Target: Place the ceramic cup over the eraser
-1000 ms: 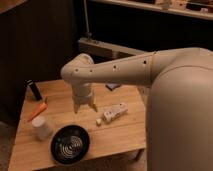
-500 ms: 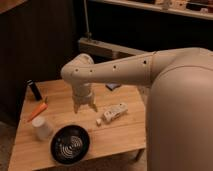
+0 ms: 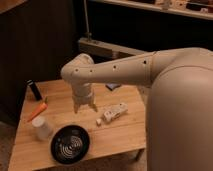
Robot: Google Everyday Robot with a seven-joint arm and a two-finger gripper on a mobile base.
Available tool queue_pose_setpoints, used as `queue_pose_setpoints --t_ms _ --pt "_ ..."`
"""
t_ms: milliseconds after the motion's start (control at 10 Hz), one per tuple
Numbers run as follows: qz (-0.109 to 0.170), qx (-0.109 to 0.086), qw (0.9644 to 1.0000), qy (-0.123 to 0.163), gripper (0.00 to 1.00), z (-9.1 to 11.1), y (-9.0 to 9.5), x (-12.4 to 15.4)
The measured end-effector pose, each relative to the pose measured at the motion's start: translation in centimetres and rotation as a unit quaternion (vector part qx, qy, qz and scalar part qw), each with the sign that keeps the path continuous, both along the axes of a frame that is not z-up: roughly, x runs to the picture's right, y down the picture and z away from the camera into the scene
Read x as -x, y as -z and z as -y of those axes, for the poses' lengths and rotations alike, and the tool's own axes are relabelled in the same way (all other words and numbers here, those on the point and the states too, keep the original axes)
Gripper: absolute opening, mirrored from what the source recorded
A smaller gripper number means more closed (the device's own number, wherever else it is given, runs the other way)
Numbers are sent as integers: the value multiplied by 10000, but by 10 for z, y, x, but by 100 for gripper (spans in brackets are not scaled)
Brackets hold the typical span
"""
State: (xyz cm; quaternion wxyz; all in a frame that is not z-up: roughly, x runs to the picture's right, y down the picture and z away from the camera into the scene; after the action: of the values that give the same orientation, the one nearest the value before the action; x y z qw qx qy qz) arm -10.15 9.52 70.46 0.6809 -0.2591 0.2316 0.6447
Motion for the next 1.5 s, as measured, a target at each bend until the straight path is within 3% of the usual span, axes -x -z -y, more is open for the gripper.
queue_pose_setpoints --t_ms 1100,1200,1300,1500 --pt "33 -29 10000 -75 65 2 0 -1" --pt "200 -175 9993 -276 65 9 -1 3" --pt "538 -356 9962 -577 65 16 -2 9" --pt "1222 -589 9856 -1013 65 25 -1 25"
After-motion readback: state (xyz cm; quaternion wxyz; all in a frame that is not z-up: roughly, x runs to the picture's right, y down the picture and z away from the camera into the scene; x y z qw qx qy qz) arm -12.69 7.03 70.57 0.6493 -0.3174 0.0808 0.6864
